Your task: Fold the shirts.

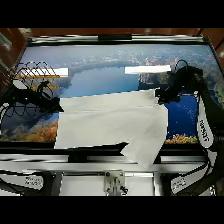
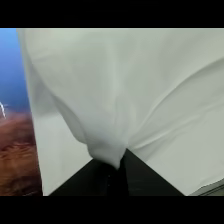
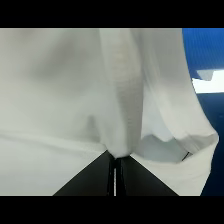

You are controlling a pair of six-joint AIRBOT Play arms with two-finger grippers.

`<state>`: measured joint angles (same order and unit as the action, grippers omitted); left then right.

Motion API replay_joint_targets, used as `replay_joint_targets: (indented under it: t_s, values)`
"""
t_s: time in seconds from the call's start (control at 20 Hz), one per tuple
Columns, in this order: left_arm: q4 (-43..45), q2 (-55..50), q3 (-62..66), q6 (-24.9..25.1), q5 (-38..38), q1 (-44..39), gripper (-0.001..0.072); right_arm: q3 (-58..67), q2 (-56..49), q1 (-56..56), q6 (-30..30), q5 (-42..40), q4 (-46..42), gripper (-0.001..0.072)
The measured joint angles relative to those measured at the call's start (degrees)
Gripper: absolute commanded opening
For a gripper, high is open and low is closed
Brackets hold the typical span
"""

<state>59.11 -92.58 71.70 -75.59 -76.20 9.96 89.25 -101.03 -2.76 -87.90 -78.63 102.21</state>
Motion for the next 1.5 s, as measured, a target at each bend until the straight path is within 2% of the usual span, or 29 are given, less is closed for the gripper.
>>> replay_joint_targets:
  t_s: [0.15,0.2,0.25,0.3,0.35,0.6,0.8,1.0,1.2,1.5]
  values:
    - [0.31,-0.94,-0.28,-0.42,-0.76,-0.28,0.0040,-0.55,0.00,0.00,0.79,-0.66,0.44,0.0064]
    - [0.31,-1.09,-0.31,-0.52,-0.94,-0.44,0.0086,-0.66,0.00,0.07,1.20,-1.03,0.55,0.0126]
    - [0.31,-1.25,-0.35,-0.76,-0.98,-0.50,0.0290,-0.72,0.00,0.13,1.38,-1.36,0.68,0.0380]
    - [0.44,-1.33,-0.35,-1.20,-1.33,-0.50,0.0562,-0.76,0.02,0.17,1.68,-1.49,0.72,0.0506]
    - [0.46,-1.38,-0.31,-1.64,-1.95,-0.44,0.0646,-0.81,0.22,0.20,1.53,-1.92,0.96,0.0506]
    - [0.63,-0.24,0.46,-3.37,-10.91,1.77,0.0643,-0.85,5.25,-1.01,-1.86,-6.95,-0.37,0.0506]
    - [3.63,6.67,-2.95,-4.39,-15.19,3.76,0.0646,-2.43,12.09,-6.62,-4.61,-13.68,-1.62,0.0506]
    - [6.29,19.19,-17.57,-4.57,-12.17,6.36,0.0646,-10.88,22.29,-14.34,-7.10,-15.74,-1.03,0.0506]
    - [5.44,30.93,-32.33,-1.55,-8.41,9.79,0.0674,-21.75,31.91,-18.10,-8.70,-11.15,2.89,0.0506]
    - [4.26,36.22,-39.71,1.03,-2.27,11.50,0.0663,-29.51,37.44,-19.41,-9.79,-7.80,5.01,0.0506]
